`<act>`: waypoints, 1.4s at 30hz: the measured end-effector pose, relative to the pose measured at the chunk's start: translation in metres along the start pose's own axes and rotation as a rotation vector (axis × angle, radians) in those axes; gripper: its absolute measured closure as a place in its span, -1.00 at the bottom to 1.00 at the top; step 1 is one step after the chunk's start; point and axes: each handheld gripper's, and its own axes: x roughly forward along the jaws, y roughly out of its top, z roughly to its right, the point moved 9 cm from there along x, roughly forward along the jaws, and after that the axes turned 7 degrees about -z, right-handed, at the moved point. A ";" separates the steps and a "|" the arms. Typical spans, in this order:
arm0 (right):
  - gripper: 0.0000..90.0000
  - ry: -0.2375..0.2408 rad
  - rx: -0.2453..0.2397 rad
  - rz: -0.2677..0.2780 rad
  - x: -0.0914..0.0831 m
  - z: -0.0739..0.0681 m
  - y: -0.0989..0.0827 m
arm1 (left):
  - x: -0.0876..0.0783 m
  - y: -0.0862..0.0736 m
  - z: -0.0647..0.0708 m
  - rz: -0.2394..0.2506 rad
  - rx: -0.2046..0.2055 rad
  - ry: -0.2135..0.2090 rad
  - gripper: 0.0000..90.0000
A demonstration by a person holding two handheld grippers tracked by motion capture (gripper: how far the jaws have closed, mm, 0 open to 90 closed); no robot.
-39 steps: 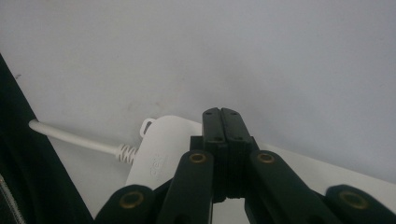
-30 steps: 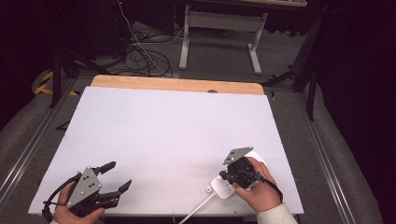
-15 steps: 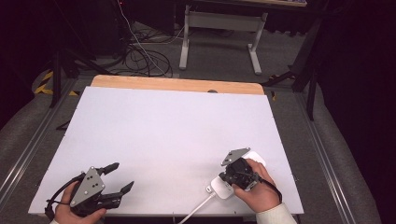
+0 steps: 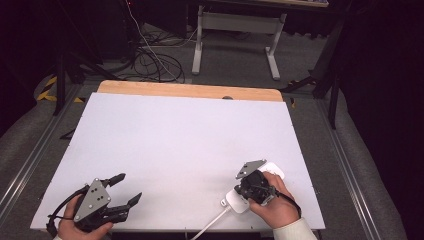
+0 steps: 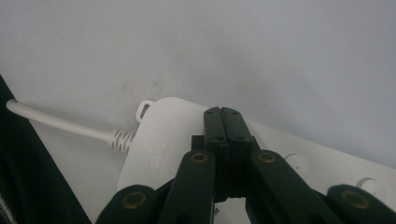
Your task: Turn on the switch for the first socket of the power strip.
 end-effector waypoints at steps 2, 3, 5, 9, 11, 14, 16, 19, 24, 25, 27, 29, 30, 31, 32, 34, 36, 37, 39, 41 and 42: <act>1.00 -0.004 0.002 -0.008 0.000 0.000 0.000 | 0.000 0.000 0.000 0.002 -0.002 0.000 -0.38; 1.00 -0.004 0.002 -0.008 0.000 0.000 0.000 | 0.000 0.000 0.000 0.004 -0.008 -0.001 -0.38; 1.00 -0.017 -0.006 -0.012 0.001 -0.001 0.000 | 0.000 0.000 0.000 0.002 0.001 0.001 -0.38; 1.00 -0.092 -0.009 -0.032 0.001 0.005 0.001 | -0.001 0.000 0.000 0.002 -0.001 0.001 -0.38; 1.00 -0.116 -0.022 -0.044 0.001 0.003 0.001 | -0.001 0.000 0.000 0.003 0.000 0.000 -0.38; 1.00 -0.102 -0.015 -0.049 0.001 0.003 0.000 | -0.001 0.000 -0.001 0.003 -0.001 0.003 -0.38; 1.00 -0.089 -0.015 -0.044 0.001 0.003 -0.001 | 0.000 0.000 -0.001 0.002 -0.005 0.002 -0.38; 1.00 -0.108 -0.028 -0.053 0.001 0.002 0.000 | 0.000 0.000 -0.001 0.003 -0.005 0.002 -0.38; 1.00 -0.094 -0.024 -0.046 0.001 0.001 -0.001 | 0.000 0.000 0.000 0.000 -0.004 0.002 -0.38; 1.00 -0.091 -0.025 -0.045 0.002 0.001 0.000 | 0.000 0.000 0.000 0.000 -0.005 0.002 -0.38; 1.00 -0.092 -0.020 -0.050 0.002 0.001 0.000 | 0.000 0.000 0.000 0.000 -0.003 0.002 -0.38; 1.00 -0.074 -0.014 -0.043 0.003 0.000 0.000 | 0.000 0.000 0.000 0.000 -0.004 0.003 -0.38; 1.00 -0.069 -0.008 -0.041 0.003 0.001 0.000 | -0.001 0.000 0.000 0.000 0.000 0.003 -0.38; 1.00 -0.064 -0.006 -0.040 0.003 0.001 0.000 | 0.000 0.000 0.000 0.001 -0.006 0.002 -0.38; 1.00 -0.065 -0.007 -0.039 0.003 0.001 0.000 | 0.000 0.000 0.000 0.000 -0.004 0.002 -0.38; 1.00 -0.069 -0.009 -0.039 0.003 0.001 0.000 | 0.000 0.000 0.000 0.000 -0.005 0.002 -0.38; 1.00 -0.054 0.002 -0.018 0.002 0.002 0.000 | -0.001 0.000 -0.001 0.001 -0.007 0.001 -0.38; 1.00 -0.043 0.006 -0.012 0.001 0.003 -0.001 | -0.001 0.000 -0.001 0.003 -0.011 0.001 -0.38; 1.00 -0.041 -0.005 0.016 -0.004 0.003 -0.001 | -0.001 0.000 -0.002 0.002 -0.009 0.001 -0.38; 1.00 -0.038 0.000 0.037 -0.006 0.002 0.001 | -0.001 0.000 -0.003 0.003 -0.008 0.003 -0.38; 1.00 -0.041 -0.003 0.059 -0.010 0.001 0.004 | -0.001 0.000 -0.004 0.004 -0.008 0.003 -0.38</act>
